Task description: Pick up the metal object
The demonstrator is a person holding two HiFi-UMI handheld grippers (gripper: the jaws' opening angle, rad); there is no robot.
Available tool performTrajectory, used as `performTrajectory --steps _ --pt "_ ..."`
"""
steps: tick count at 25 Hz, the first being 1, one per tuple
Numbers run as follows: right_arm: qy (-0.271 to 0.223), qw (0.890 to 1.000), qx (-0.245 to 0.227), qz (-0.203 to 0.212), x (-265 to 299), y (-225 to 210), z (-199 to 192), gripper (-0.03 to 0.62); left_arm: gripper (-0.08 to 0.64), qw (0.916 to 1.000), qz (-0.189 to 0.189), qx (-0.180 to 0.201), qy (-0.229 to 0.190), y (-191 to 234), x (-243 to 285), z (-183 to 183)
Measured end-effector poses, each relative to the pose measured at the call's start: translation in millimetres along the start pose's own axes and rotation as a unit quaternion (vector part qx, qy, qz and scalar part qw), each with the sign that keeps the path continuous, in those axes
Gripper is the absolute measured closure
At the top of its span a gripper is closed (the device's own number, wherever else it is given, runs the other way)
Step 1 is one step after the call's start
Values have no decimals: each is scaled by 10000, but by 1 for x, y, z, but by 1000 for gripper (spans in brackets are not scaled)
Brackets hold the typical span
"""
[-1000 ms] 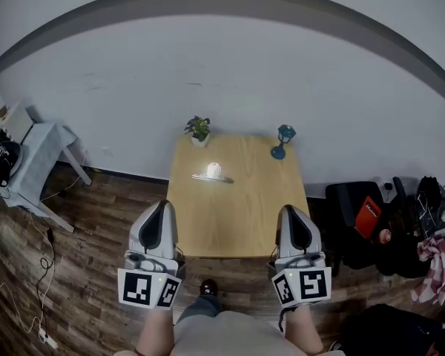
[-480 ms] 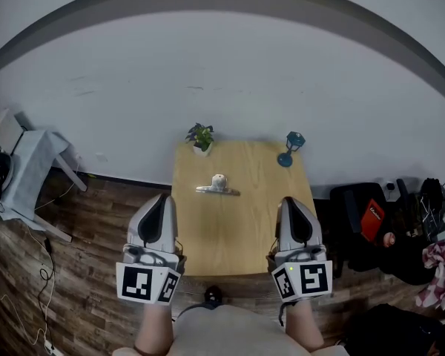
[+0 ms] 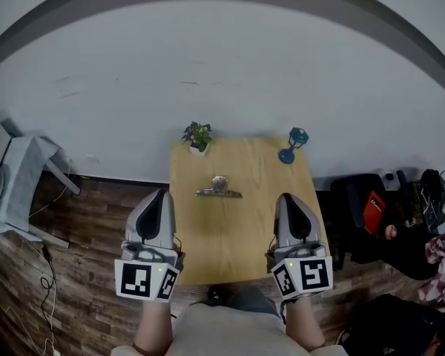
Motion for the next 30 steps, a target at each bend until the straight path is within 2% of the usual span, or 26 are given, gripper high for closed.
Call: performTrajectory --steps 8,15,24,30 --pt "527 9986 4 -77 17 -8 -34 591 558 9988 -66 -321 376 6 20 -37" --pt "1177 9929 -28 151 54 -12 -67 591 558 9960 287 -449 724 19 35 -63" --pt "1953 9779 -168 725 109 -20 -102 591 558 9887 621 -697 1173 26 65 -104" --pt "2415 9651 -161 998 129 -31 -136 591 527 9791 778 -939 1629 22 83 -143"
Point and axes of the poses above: the fingertips, and each gripper's own axes: x forward along the fingers, y to its left, z out of its top, the point moved 4 cm from there along -x, backward along the fingers, and after that the axes turned 11 degrees about -z, right-handed, at the moved point
